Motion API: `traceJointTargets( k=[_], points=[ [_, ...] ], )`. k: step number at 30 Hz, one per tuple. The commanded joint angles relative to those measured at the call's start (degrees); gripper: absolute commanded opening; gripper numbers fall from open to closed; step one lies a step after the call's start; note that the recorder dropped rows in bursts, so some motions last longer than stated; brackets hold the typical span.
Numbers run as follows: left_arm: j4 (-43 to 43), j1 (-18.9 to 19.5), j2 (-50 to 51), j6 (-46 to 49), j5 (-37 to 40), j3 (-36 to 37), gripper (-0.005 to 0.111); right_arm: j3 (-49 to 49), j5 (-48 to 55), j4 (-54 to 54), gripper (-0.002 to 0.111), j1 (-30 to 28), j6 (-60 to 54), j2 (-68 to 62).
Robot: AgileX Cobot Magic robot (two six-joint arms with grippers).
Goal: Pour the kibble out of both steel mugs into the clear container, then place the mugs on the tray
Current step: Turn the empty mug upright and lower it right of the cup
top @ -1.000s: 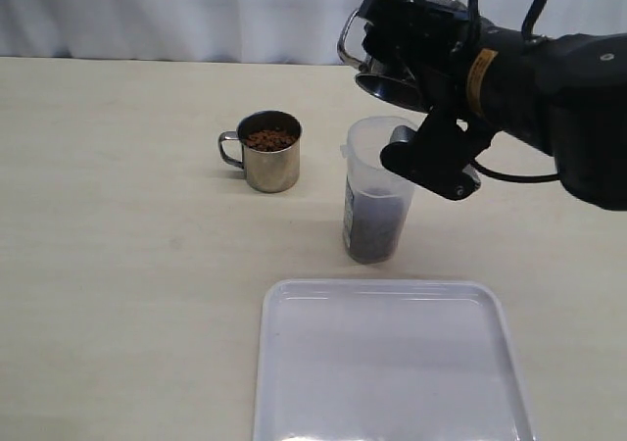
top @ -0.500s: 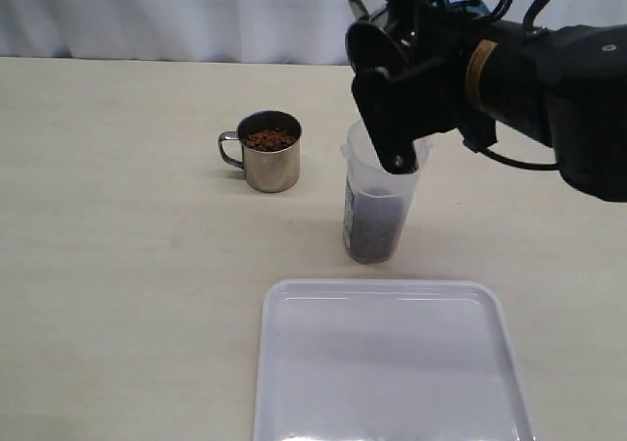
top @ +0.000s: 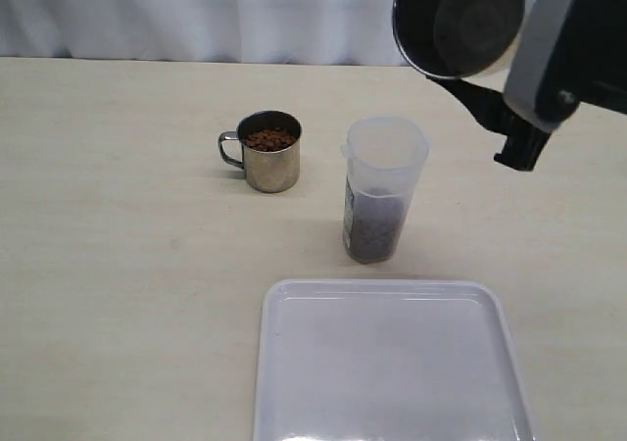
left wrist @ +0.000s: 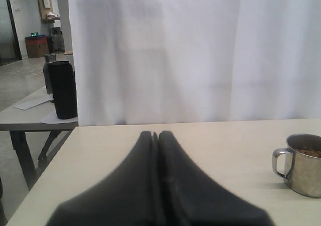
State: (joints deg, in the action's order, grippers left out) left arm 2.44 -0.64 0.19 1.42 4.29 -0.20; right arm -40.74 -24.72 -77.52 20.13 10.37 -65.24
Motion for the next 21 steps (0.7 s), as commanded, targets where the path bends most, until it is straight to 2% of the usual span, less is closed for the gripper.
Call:
traceJointTargets(
  k=[1,6,9,13,17,21],
  points=[
    [-0.1,0.3,-0.2,-0.2,-0.8,0.2,0.0,4.6,-10.6,1.9,0.004,-8.5,2.7,-0.7],
    [-0.1,0.3,-0.2,-0.2,-0.8,0.2,0.0,7.1,-25.4,13.0,0.004,-19.8,5.9,-6.5],
    [-0.1,0.3,-0.2,-0.2,-0.8,0.2,0.0,7.5,-29.0,13.7,0.004,-24.8,9.4,-12.4],
    [-0.1,0.3,-0.2,-0.2,-0.8,0.2,0.0,7.6,-31.1,13.7,0.004,-26.8,8.2,-23.5],
    [-0.1,0.3,-0.2,-0.2,-0.8,0.2,0.0,7.6,-42.8,14.0,0.004,-26.9,-1.4,-36.0],
    [-0.1,0.3,-0.2,-0.2,-0.8,0.2,0.0,7.6,-45.2,20.5,0.004,-26.9,-7.3,-46.5]
  ],
)
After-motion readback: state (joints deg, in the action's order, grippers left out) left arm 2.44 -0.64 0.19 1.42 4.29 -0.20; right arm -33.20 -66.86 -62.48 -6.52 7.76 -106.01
